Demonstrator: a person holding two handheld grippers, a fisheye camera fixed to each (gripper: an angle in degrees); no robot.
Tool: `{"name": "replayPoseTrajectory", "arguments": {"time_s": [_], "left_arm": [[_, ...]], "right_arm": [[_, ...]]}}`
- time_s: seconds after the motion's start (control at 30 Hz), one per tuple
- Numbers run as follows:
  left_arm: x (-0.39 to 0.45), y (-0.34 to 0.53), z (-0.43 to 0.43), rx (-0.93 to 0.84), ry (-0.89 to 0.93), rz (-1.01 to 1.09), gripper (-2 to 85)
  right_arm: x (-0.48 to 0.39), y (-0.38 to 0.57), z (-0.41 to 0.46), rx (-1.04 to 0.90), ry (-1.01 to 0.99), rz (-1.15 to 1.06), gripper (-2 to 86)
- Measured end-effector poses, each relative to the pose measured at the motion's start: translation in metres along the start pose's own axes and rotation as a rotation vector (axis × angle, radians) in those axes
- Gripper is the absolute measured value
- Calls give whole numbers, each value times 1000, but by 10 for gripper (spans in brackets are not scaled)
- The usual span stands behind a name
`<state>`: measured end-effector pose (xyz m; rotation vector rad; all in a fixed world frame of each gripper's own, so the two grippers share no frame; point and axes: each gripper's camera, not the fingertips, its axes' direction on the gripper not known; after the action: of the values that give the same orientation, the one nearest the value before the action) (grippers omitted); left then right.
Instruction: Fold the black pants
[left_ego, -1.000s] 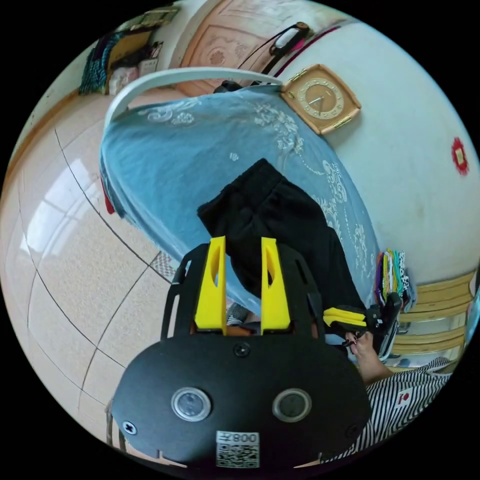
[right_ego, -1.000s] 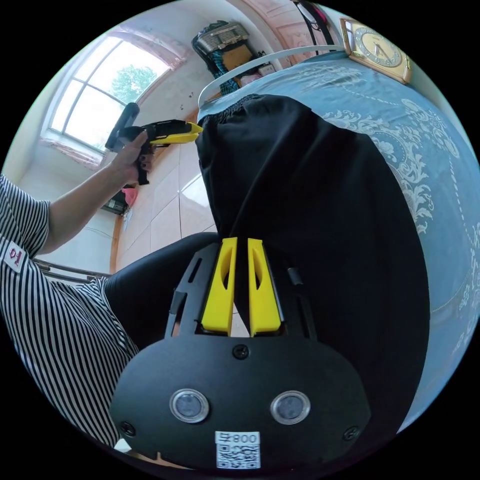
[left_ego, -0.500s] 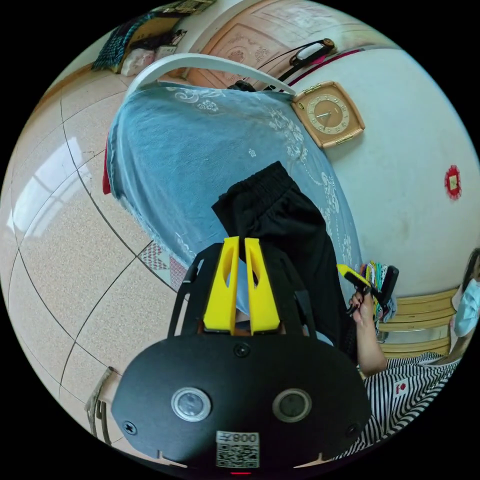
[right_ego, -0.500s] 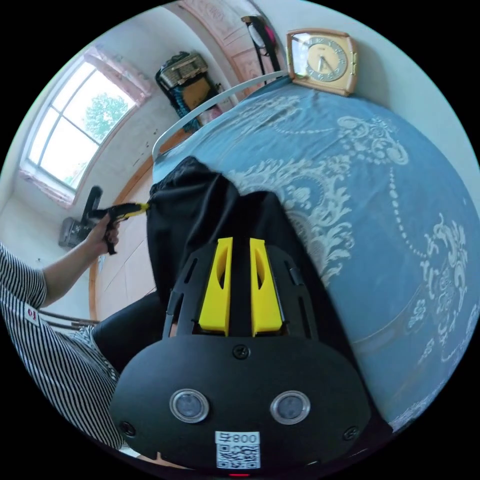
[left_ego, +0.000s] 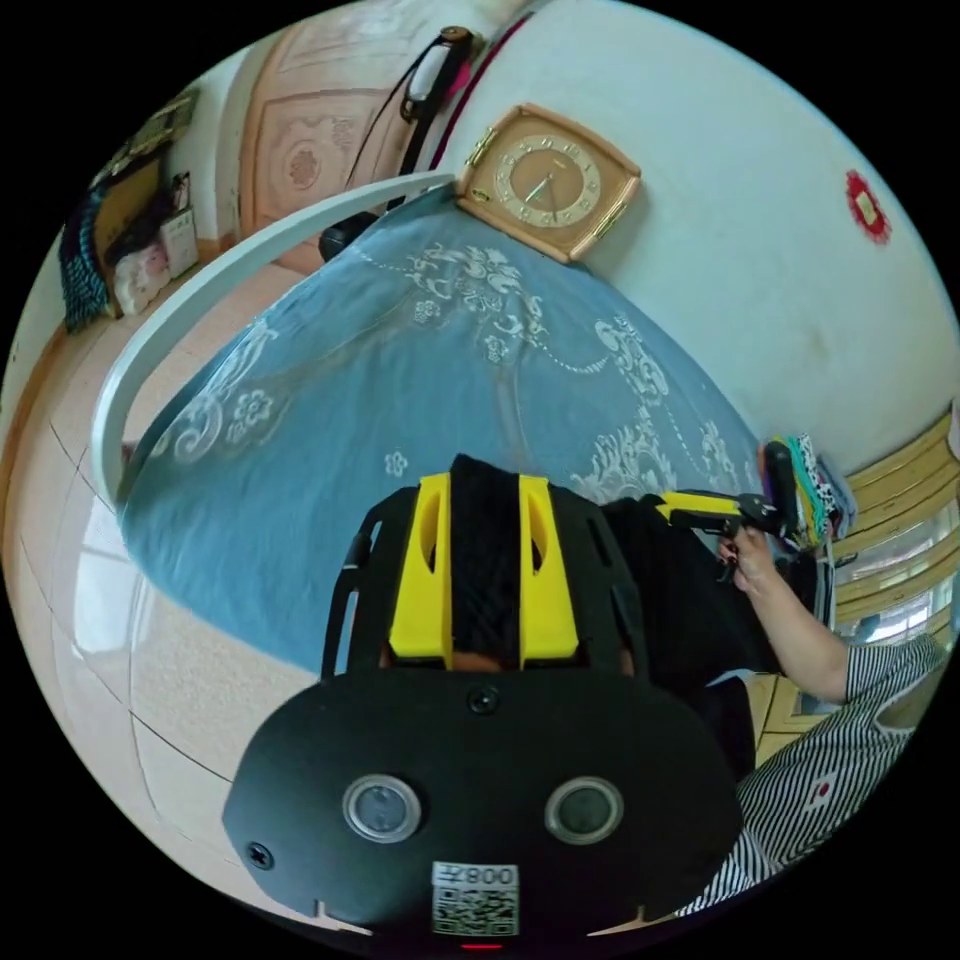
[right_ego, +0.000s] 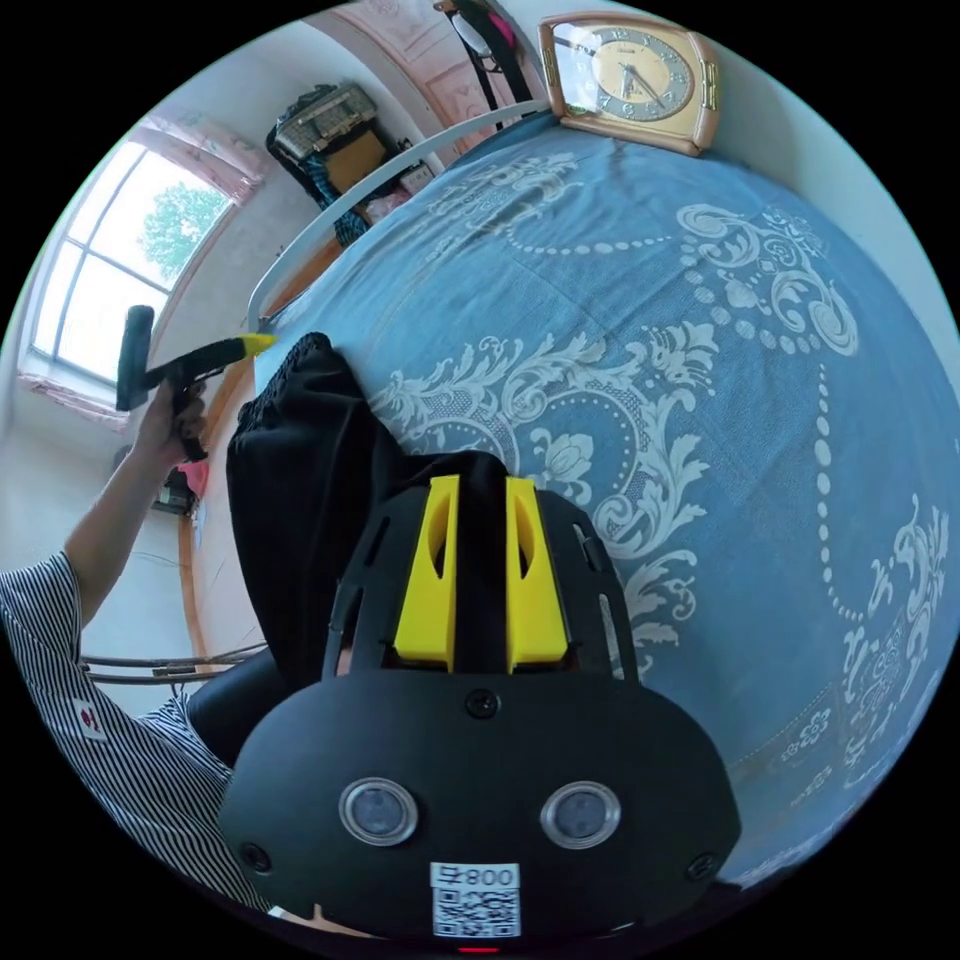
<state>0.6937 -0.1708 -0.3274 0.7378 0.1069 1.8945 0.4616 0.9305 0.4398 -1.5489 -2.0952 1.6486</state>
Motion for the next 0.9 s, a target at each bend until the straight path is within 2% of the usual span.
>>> {"name": "replayPoseTrajectory", "arguments": {"time_s": [0.1,0.17,0.3,0.37,0.53,0.73,0.9], "left_arm": [[-5,-37,34,-107,-40,-8,84],[-7,-47,55,-200,-5,-30,60],[-3,-37,22,-85,23,-29,27],[-5,-19,-10,34,62,-53,18],[-22,9,-36,174,111,-154,12],[-16,11,-18,168,65,-181,12],[-9,9,16,91,-22,-186,12]], "right_arm": [[9,-4,3,-3,-3,11,62],[14,-4,3,-1,-1,14,37],[24,7,-7,23,-20,20,15],[29,23,-35,115,-60,27,9],[57,43,-57,208,-177,113,5],[69,16,-38,108,-116,131,5],[87,1,-22,-6,-143,127,6]]}}
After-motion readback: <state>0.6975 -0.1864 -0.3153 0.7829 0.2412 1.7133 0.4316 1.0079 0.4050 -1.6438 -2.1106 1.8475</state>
